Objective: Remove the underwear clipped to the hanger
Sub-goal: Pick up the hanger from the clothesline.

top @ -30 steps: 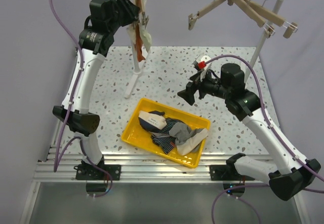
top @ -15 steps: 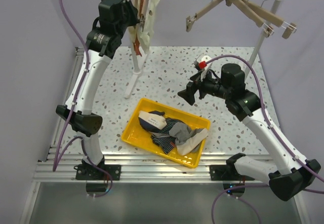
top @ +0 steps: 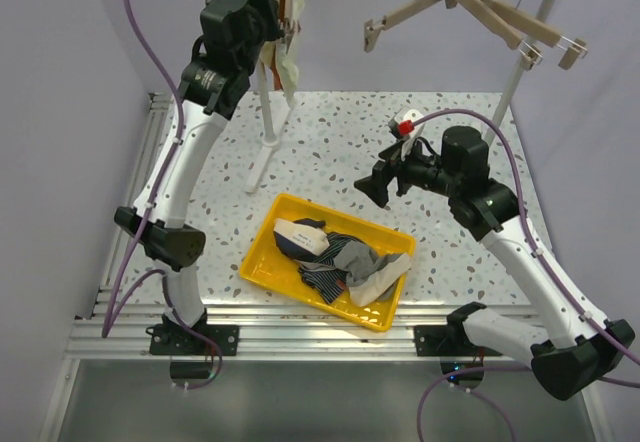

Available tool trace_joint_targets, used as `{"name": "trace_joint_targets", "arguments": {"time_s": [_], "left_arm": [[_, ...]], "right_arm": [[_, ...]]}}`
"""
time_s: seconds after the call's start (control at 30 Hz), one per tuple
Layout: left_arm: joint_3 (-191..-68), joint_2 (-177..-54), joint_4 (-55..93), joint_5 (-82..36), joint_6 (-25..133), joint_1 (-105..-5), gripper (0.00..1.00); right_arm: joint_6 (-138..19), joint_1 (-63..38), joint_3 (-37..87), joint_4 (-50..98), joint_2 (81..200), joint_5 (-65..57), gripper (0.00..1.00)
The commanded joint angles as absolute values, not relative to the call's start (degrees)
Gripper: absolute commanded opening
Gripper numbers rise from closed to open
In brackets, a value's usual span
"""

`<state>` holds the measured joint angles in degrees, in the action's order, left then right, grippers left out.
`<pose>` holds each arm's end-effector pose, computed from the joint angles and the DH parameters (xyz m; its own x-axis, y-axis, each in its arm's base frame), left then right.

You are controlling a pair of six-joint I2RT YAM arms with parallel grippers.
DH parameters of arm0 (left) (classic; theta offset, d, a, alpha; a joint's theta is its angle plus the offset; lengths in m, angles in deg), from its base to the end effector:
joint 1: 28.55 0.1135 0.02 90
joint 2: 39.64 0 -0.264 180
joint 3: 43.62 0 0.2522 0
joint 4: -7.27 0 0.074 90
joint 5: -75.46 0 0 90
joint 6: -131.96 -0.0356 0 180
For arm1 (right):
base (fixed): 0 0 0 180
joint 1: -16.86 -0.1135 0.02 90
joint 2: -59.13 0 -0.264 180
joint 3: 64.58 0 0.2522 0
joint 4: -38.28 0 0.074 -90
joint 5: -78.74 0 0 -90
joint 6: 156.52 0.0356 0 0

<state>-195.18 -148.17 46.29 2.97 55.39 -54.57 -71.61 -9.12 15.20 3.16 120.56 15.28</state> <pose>0.3605 -0.1641 0.5435 0.0266 -0.2595 -0.9654 0.1592 0.9545 -0.2522 0.2038 0.1170 0.3942 -0.1895 -0.1806 -0.9651 -0.7964 0.6032 0.0435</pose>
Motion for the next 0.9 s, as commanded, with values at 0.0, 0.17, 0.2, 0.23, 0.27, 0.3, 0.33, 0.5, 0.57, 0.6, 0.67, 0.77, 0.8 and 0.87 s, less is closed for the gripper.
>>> {"name": "trace_joint_targets", "arguments": {"time_s": [0.0,0.17,0.2,0.23,0.27,0.3,0.33,0.5,0.57,0.6,0.67,0.77,0.8,0.87], "left_arm": [[-197.7,-145.1,37.6,4.6,50.8,-55.3,0.0],[-192.8,-141.8,39.0,4.5,50.0,-55.3,0.0],[-192.3,-141.4,39.7,4.5,50.0,-55.3,0.0],[-191.3,-141.1,40.2,4.7,50.0,-55.3,0.0],[-190.9,-140.3,40.6,4.8,50.0,-55.3,0.0],[-190.4,-139.9,41.3,4.9,50.1,-55.3,0.0],[-189.7,-139.4,41.4,4.8,50.1,-55.3,0.0],[-184.4,-135.9,42.6,4.1,50.0,-55.3,0.0],[-182.2,-134.5,42.8,3.5,50.3,-55.3,0.0],[-181.6,-134.0,43.3,3.3,50.5,-55.3,0.0],[-179.6,-132.8,43.6,3.0,50.4,-55.3,0.0],[-176.4,-130.7,43.8,2.2,50.4,-55.3,0.0],[-175.6,-130.1,43.8,2.0,50.4,-55.3,0.0],[-173.0,-128.2,43.7,1.2,50.3,-55.3,0.0]], "right_arm": [[-70.6,-8.6,14.7,5.8,119.2,16.2,0.99],[-70.3,-8.4,14.5,6.0,119.3,16.3,0.99],[-70.3,-8.5,14.5,6.0,119.3,16.5,0.99],[-70.2,-8.4,14.4,6.1,119.3,16.6,0.99],[-70.2,-8.4,14.4,6.2,119.4,16.5,0.99],[-70.1,-8.4,14.3,6.2,119.4,16.7,0.99],[-70.1,-8.5,14.3,6.2,119.3,16.7,0.99],[-70.1,-8.3,14.0,6.2,119.2,16.9,0.99],[-70.1,-8.3,13.9,6.2,119.2,17.0,0.99],[-70.2,-8.4,13.8,6.2,119.2,17.0,0.99],[-70.1,-8.3,13.7,6.2,119.2,17.2,0.99],[-70.0,-8.3,13.5,6.3,119.2,17.4,0.99],[-70.0,-8.4,13.3,6.3,119.3,17.6,0.99],[-70.0,-8.4,13.3,6.3,119.5,17.7,0.99]]}}
